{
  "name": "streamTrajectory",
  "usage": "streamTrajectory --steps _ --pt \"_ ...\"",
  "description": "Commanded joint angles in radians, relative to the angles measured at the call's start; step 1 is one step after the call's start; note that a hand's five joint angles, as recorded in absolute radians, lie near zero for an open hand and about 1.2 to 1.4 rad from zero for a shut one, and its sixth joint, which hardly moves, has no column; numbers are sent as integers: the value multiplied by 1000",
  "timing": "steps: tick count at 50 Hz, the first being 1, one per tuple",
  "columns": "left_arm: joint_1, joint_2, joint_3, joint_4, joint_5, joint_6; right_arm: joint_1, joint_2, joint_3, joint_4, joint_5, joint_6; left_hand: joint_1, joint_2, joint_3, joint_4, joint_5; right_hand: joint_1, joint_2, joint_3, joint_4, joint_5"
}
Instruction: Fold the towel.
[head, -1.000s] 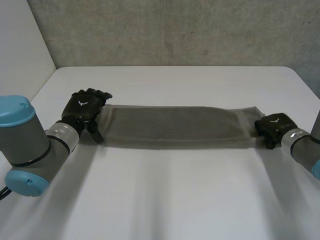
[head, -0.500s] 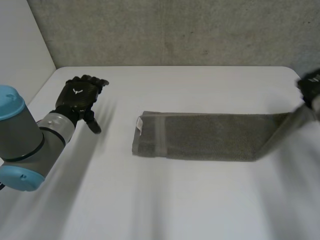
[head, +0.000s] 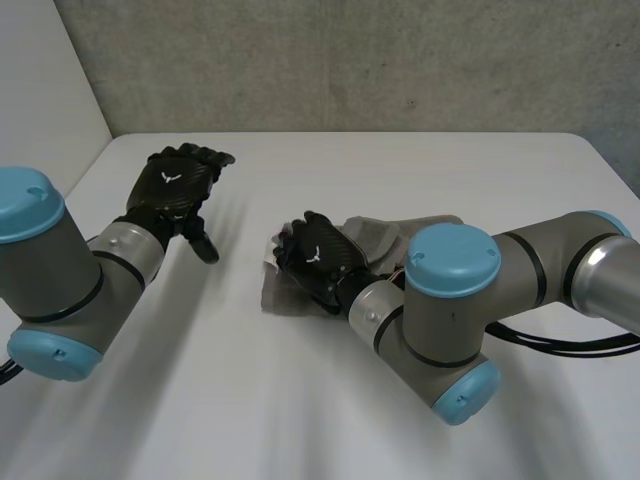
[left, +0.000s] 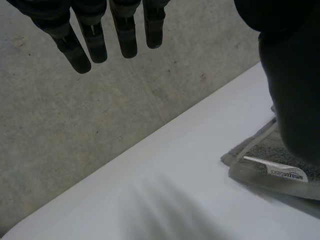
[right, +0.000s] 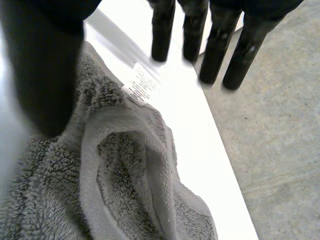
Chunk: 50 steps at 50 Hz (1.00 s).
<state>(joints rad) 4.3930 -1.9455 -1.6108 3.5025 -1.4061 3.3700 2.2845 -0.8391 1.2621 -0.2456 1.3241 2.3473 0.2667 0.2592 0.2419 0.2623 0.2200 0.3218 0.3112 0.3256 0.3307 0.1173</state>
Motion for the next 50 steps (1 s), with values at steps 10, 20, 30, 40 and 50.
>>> streamTrajectory --steps 10,20,30,40,50 --pt "-75 -18 19 7 1 0 -301 -279 258 81 49 297 -83 -75 -58 -78 -210 -147 -137 -151 -156 -117" --pt "-231 -115 108 6 9 8 -405 -291 401 112 23 294 -77 -69 -52 -72 -204 -147 -137 -151 -156 -117" --pt "-351 -271 253 4 10 8 -402 -295 412 111 7 294 -56 -49 -31 -52 -184 -147 -137 -151 -156 -117" --pt "-380 -392 363 6 10 12 -402 -295 419 109 9 294 8 16 33 13 -120 -147 -137 -151 -156 -117" --pt "-385 -506 479 4 -5 14 -404 -295 425 111 7 291 23 31 48 28 -105 -137 -126 -141 -146 -107"
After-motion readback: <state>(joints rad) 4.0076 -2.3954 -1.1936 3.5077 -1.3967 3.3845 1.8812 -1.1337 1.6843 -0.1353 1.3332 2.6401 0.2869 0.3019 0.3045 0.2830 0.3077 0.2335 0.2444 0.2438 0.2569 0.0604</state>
